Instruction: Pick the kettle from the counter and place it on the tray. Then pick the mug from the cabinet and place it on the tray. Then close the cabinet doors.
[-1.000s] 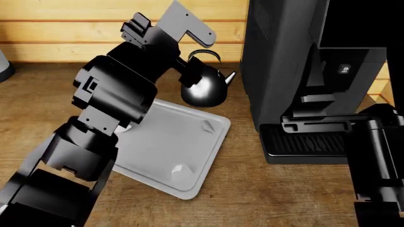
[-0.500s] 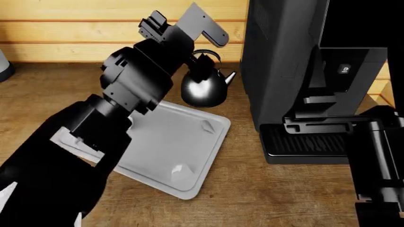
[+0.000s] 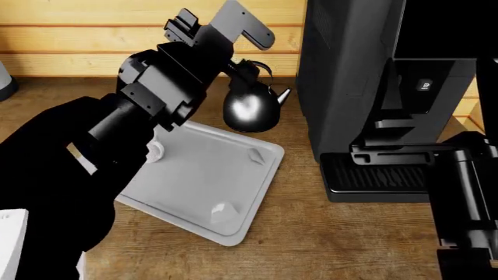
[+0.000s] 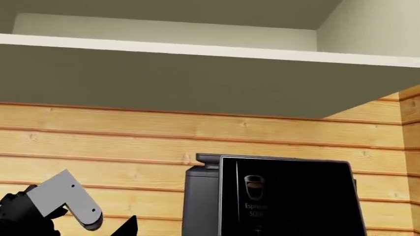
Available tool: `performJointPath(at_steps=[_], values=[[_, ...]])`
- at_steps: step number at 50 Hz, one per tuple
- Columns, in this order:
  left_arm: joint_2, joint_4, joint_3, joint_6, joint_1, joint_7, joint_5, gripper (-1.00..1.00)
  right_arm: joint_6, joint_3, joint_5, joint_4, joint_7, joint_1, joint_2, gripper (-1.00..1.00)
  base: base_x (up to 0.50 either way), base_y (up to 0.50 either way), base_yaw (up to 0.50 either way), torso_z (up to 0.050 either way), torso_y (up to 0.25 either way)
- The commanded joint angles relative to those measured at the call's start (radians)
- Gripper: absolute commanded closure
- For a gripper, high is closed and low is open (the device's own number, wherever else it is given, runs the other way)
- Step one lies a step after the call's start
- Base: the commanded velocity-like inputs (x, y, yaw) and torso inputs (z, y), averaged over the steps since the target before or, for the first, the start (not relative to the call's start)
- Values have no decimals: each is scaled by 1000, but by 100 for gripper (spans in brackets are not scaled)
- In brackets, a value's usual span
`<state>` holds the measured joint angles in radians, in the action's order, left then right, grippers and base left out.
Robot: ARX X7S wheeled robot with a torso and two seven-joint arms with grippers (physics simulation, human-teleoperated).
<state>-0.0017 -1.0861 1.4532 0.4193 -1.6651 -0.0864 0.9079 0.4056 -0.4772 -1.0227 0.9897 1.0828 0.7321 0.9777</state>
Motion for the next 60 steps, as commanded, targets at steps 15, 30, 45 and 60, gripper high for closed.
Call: performJointPath(at_steps=[15, 30, 45, 60], values=[[2, -24, 58, -23, -65, 25, 50, -100, -4, -3, -14, 12, 15, 13, 8, -100, 0, 0, 0, 0, -127], [2, -7, 61, -21, -52, 50, 45, -100, -384, -918, -225, 57, 207, 1074, 292, -100, 0, 0, 0, 0, -91], [2, -16, 53, -17, -81, 44, 45, -100, -166, -591, -679, 57, 225, 1391, 252, -100, 0, 0, 0, 0, 0], [1, -18, 54, -7, -155, 53, 55, -100, 577, 599, -1205, 57, 488, 837, -176, -100, 0, 0, 0, 0, 0]])
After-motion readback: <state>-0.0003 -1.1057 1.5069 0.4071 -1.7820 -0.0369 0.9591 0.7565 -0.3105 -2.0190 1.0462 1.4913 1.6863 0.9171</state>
